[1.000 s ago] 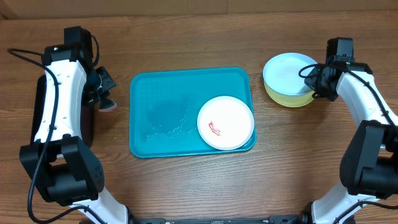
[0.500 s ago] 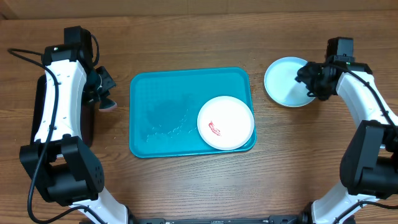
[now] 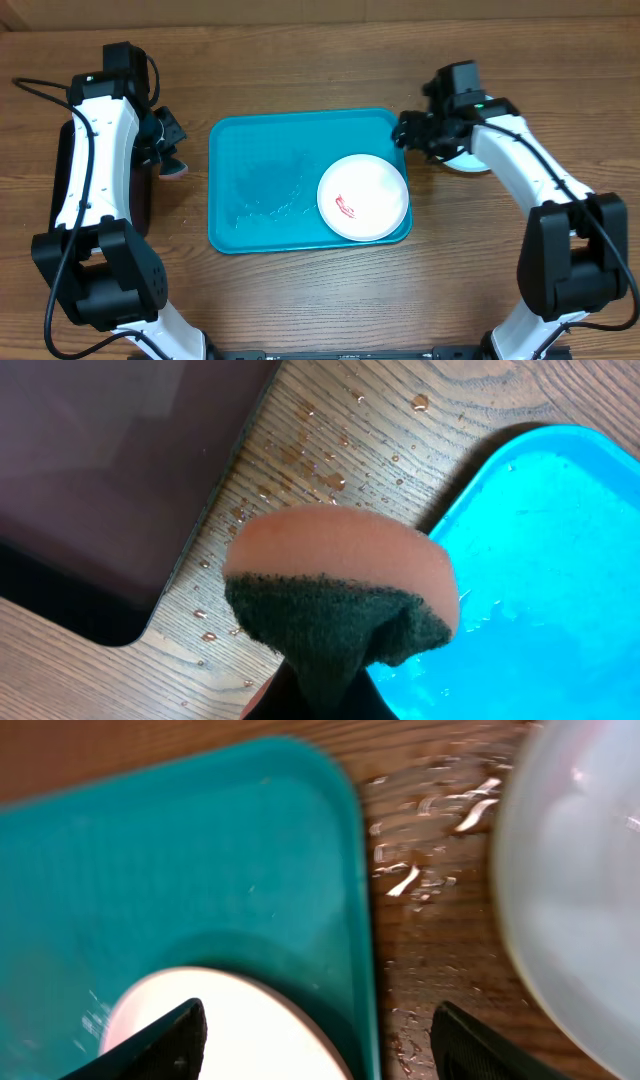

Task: Clean dirty plates on tray and stack at the side
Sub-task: 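Move the right gripper to the remaining white plate's rim and grip it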

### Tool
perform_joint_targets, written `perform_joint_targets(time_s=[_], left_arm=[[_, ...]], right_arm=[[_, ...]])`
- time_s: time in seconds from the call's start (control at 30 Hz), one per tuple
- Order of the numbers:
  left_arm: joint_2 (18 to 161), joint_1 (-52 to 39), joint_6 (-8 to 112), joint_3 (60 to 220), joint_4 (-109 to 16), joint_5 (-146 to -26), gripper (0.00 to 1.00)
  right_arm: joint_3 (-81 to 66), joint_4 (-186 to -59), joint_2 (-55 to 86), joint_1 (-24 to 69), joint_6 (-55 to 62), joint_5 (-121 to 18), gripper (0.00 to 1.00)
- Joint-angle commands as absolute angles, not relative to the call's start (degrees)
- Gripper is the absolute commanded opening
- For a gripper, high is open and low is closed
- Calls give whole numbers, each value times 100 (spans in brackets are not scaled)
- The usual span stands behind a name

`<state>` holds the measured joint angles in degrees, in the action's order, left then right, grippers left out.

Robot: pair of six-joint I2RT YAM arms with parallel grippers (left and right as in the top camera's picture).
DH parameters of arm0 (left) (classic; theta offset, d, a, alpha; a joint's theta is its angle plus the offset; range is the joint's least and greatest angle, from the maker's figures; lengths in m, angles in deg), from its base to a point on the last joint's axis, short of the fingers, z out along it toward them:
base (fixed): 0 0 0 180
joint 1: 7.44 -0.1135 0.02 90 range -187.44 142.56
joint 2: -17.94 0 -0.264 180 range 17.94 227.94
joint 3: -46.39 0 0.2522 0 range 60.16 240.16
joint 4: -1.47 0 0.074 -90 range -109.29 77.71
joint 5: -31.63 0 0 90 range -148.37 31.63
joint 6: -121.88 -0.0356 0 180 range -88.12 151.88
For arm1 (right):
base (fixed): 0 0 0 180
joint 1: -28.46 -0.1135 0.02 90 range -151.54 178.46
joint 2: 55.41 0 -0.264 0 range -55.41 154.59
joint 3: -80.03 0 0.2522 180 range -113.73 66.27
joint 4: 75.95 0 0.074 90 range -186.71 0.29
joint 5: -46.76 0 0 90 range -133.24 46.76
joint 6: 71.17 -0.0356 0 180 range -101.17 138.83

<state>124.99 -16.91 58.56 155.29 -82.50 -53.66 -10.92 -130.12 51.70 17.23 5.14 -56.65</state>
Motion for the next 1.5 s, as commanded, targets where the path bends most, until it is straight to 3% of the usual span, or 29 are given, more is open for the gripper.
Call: perform_joint_targets(time_s=[0.0, 0.13, 0.33, 0.47, 0.57, 0.73, 0.87, 1.33, 1.47], left_arm=[[12551, -1680, 5913, 15507, -8207, -5395, 4], [12551, -1680, 5913, 15507, -8167, -5395, 4], [12551, -1680, 5913, 15507, -8165, -5397, 4], [12551, -1680, 5911, 15507, -8170, -5395, 4], [12551, -1680, 5911, 15507, -8172, -5395, 4], [12551, -1680, 5913, 15507, -8167, -5397, 4], [12551, -1680, 5913, 15507, -8170, -5399, 4], [12551, -1680, 5913, 15507, -8207, -5397, 4], [12551, -1680, 5913, 15507, -8205, -5397, 4]], right_arm=[[-1098, -13097, 5113, 1577, 1500, -5012, 74], [-1098, -13258, 5113, 1529, 2061, -4749, 74], [-1096, -13401, 5113, 1511, 3668, -6220, 74], [-1092, -13401, 5113, 1400, 4241, -6382, 74], [-1089, -13403, 5132, 1312, 4291, -6170, 73], [-1087, -13392, 5239, 1229, 4291, -6133, 62], [-1087, -13350, 5445, 1105, 4295, -6124, 67], [-1087, -13468, 5950, 954, 4269, -5313, 67], [-1087, -13630, 5959, 943, 4262, -5521, 57]])
